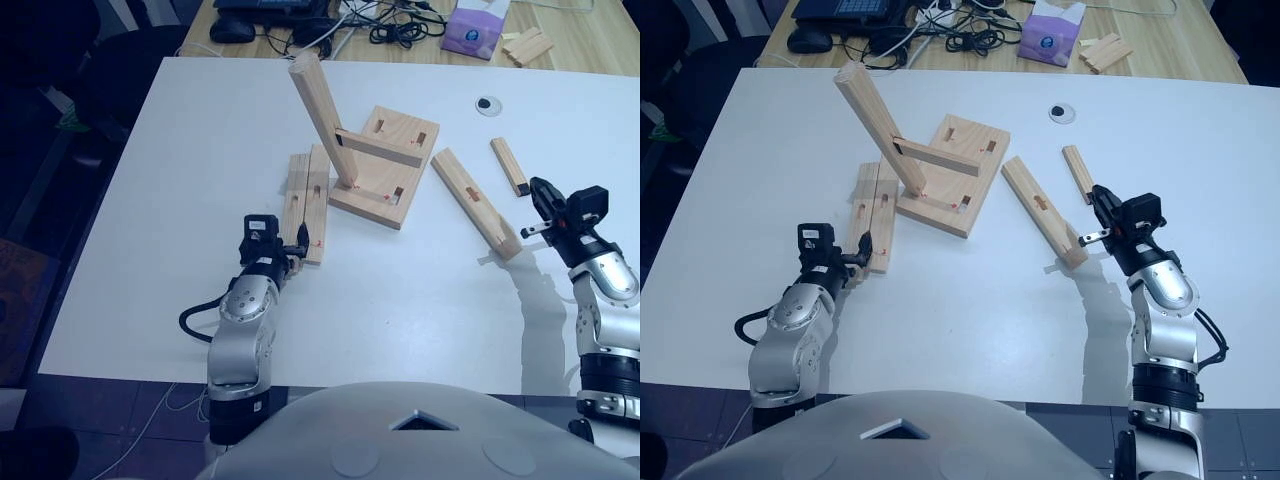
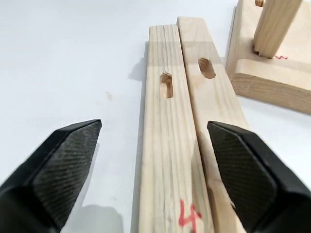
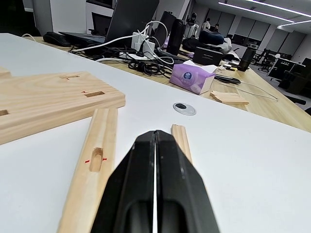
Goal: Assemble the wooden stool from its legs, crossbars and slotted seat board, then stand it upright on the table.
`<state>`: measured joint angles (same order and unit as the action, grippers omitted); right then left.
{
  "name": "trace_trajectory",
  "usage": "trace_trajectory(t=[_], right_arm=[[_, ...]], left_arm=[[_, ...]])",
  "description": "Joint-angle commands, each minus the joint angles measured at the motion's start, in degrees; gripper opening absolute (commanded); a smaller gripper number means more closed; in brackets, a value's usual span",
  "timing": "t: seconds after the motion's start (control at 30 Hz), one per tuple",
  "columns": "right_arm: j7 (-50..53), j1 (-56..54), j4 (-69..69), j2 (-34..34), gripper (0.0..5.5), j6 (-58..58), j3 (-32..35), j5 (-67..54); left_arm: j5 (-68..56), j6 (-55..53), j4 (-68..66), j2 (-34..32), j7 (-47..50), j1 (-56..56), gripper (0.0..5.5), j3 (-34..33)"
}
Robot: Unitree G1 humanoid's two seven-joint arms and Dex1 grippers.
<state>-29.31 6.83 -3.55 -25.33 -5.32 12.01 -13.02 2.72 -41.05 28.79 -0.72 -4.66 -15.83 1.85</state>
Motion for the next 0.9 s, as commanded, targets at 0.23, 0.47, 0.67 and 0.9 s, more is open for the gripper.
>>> trace_trajectory(t=[0.23,0.47,0.67,0.9], right_arm=[[1.44,3.45,3.55,0.99,0.0,1.78,0.21,-0.15],[2.99,4.83,4.5,2.55,0.0,2.06,-0.02,0.28],[3.39,4.64,4.56,2.89,0.0,1.97,-0.5,0.59],[4.97,2.97,3.04,3.41,0.0,1.76,-0.55,1.08]], left_arm=[[0.86,-1.61,-1.96,-7.23,-2.54,-2.24,4.03,1.43],[-0.73,0.78,-2.14,-5.1,0.11,-0.61,4.03,-2.88],[-1.98,0.67,-2.98,-6.01,-1.84,-0.23,4.03,-1.7],[-2.59,-1.05,-8.21,-5.56,-1.62,-0.4,4.03,-1.31]])
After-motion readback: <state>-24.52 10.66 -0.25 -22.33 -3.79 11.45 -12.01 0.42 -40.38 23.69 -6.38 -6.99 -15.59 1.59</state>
